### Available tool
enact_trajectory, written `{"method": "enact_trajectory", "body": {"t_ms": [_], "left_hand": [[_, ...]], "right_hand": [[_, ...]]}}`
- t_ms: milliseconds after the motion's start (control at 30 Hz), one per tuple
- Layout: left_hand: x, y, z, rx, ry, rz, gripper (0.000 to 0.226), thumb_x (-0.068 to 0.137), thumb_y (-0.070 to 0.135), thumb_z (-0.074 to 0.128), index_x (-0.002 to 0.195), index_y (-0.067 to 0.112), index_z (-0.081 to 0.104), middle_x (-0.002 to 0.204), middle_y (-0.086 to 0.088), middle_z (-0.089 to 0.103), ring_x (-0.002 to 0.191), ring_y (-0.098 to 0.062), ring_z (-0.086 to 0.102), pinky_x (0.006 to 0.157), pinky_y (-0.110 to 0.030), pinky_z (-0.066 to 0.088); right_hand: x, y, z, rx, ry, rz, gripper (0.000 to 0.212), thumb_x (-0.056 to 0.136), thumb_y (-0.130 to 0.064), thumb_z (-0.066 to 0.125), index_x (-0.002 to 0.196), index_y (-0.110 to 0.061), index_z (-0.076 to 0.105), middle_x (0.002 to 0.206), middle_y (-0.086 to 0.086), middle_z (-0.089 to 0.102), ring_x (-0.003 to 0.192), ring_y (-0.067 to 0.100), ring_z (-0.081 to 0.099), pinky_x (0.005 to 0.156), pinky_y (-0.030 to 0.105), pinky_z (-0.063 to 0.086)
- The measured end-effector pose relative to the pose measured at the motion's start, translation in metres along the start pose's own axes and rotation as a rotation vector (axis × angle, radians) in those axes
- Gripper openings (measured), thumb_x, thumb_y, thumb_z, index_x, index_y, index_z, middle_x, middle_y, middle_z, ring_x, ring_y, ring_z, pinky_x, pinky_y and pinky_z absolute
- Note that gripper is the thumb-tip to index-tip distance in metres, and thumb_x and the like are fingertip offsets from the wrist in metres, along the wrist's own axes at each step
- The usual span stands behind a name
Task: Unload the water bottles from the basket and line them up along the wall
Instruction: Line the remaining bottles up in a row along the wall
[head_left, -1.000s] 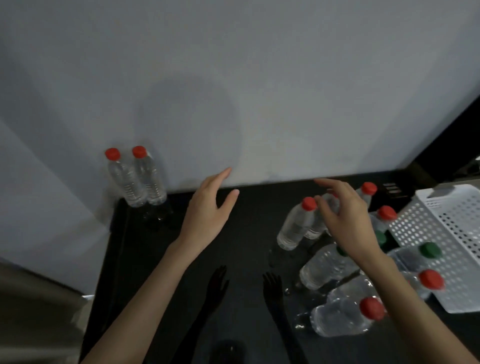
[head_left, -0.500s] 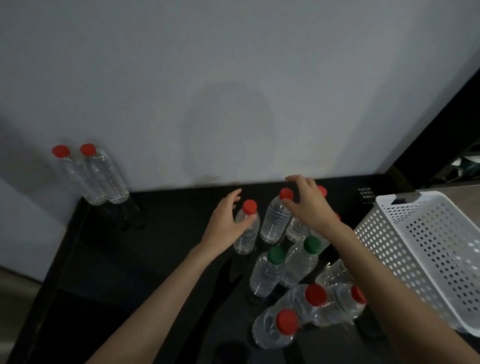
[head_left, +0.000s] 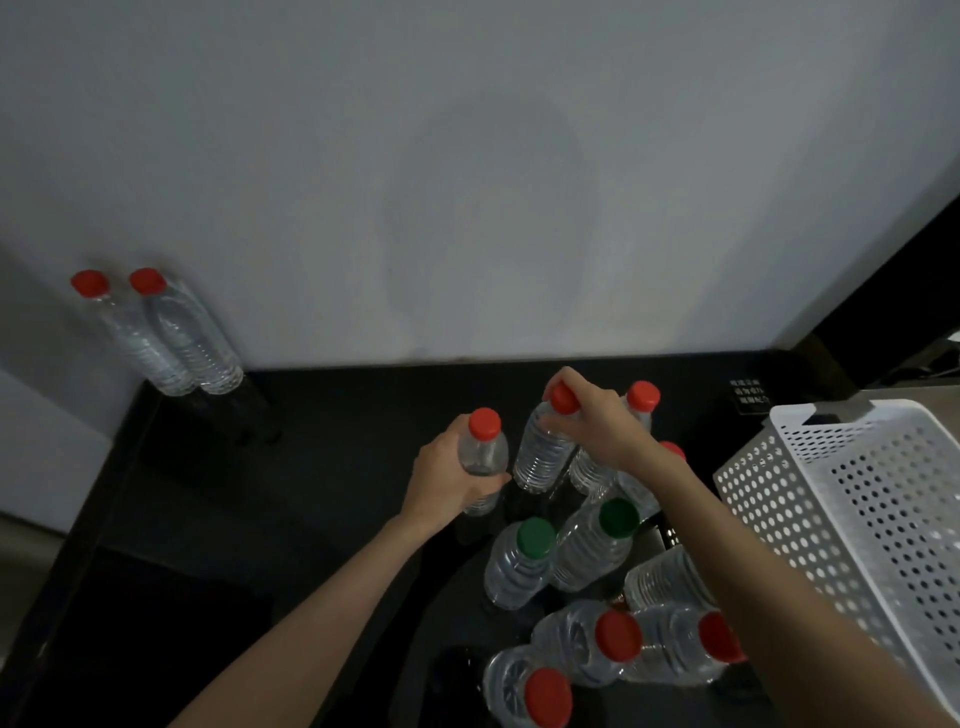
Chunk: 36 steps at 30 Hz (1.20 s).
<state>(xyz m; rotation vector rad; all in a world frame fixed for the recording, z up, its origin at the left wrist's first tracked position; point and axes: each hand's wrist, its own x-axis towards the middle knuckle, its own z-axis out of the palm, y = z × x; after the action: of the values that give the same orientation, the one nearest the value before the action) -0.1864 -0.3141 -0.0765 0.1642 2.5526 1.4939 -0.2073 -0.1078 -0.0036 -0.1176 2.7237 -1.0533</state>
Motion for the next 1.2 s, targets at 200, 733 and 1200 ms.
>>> {"method": "enact_trajectory", "body": {"t_ms": [200, 733, 1200], "left_hand": [[-0.006, -0.011, -0.015, -0.003, 0.036, 0.011, 0.063, 0.063, 0.028, 0.089, 0.117, 0.024, 0.058, 0.105, 0.014, 0.065, 0.098, 0.007, 0.059, 0.089, -0.018, 0.048], [-0.054, -0.071, -0.169, 0.006, 0.265, 0.023, 0.075, 0.055, 0.035, 0.091, 0.123, 0.031, 0.059, 0.109, 0.016, 0.067, 0.102, 0.002, 0.063, 0.088, -0.017, 0.049], [-0.018, -0.149, -0.311, 0.014, 0.365, -0.063, 0.068, 0.054, 0.029, 0.093, 0.115, 0.023, 0.064, 0.098, 0.013, 0.071, 0.091, 0.004, 0.066, 0.078, -0.008, 0.049]], "right_hand": [[0.003, -0.008, 0.008, -0.047, -0.051, -0.090, 0.018, 0.091, -0.020, 0.062, 0.101, -0.023, 0.047, 0.085, 0.001, 0.058, 0.073, 0.015, 0.058, 0.067, 0.030, 0.049], [0.046, -0.134, 0.088, 0.016, -0.222, -0.302, 0.016, 0.088, -0.021, 0.065, 0.098, -0.021, 0.052, 0.095, 0.005, 0.063, 0.088, 0.023, 0.061, 0.077, 0.035, 0.052], [0.139, -0.231, 0.192, 0.108, -0.079, -0.257, 0.018, 0.090, -0.016, 0.064, 0.101, -0.016, 0.049, 0.096, 0.011, 0.061, 0.085, 0.024, 0.060, 0.070, 0.030, 0.051]]}}
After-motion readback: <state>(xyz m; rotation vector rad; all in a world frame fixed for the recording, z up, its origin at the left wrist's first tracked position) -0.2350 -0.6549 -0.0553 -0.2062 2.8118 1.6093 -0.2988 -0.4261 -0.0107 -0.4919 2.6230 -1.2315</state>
